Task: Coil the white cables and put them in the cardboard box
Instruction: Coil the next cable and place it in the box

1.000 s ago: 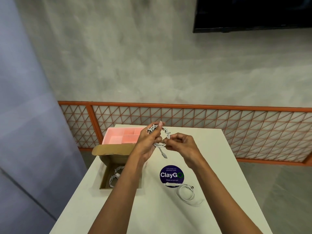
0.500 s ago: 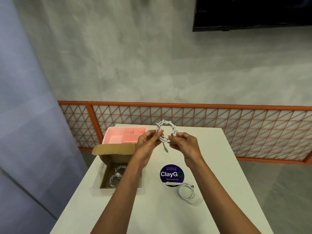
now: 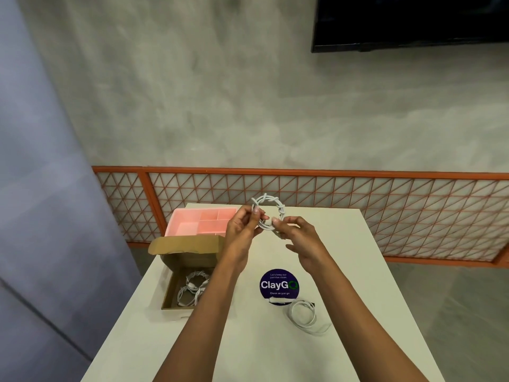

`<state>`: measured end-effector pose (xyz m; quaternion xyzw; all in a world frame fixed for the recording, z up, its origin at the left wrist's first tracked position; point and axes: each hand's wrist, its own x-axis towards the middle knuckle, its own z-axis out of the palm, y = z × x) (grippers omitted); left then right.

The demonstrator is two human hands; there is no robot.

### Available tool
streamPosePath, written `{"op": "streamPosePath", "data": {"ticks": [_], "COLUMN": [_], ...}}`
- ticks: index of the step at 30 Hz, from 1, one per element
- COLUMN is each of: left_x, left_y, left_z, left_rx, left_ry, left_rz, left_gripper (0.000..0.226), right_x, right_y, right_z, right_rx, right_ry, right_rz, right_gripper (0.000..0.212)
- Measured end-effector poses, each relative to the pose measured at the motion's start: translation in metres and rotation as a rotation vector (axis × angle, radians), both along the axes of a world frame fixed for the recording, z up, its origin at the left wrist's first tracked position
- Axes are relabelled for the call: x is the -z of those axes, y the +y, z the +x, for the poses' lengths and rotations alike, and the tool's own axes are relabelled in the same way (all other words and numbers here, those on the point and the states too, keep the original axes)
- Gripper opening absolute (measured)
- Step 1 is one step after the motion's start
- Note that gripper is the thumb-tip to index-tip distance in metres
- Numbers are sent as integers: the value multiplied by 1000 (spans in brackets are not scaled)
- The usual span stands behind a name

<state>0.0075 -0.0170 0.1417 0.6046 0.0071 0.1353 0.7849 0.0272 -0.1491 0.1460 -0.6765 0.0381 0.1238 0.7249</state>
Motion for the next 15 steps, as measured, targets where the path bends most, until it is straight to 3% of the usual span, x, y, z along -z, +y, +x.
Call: {"op": "streamPosePath", "data": {"ticks": [3,8,12,15], "left_x": [0,4,5,6], "left_y": [0,-1,1,2], "left_z": [2,2,3,5], "left_rx": [-56,-36,-55,-67], "left_ry": [-15,-4,41,82], "left_rz": [48,123,131,118], "left_gripper": [14,16,18,20], "right_x": [6,6,5,4], "right_y": [1,3,4,7], "right_z": [3,6,7,5], "right_rx": [-24,-14,-36,-18], "right_ry": [120,121,64,23], "right_rz": [-37,187,133,114], "right_gripper": [49,28,36,24]}}
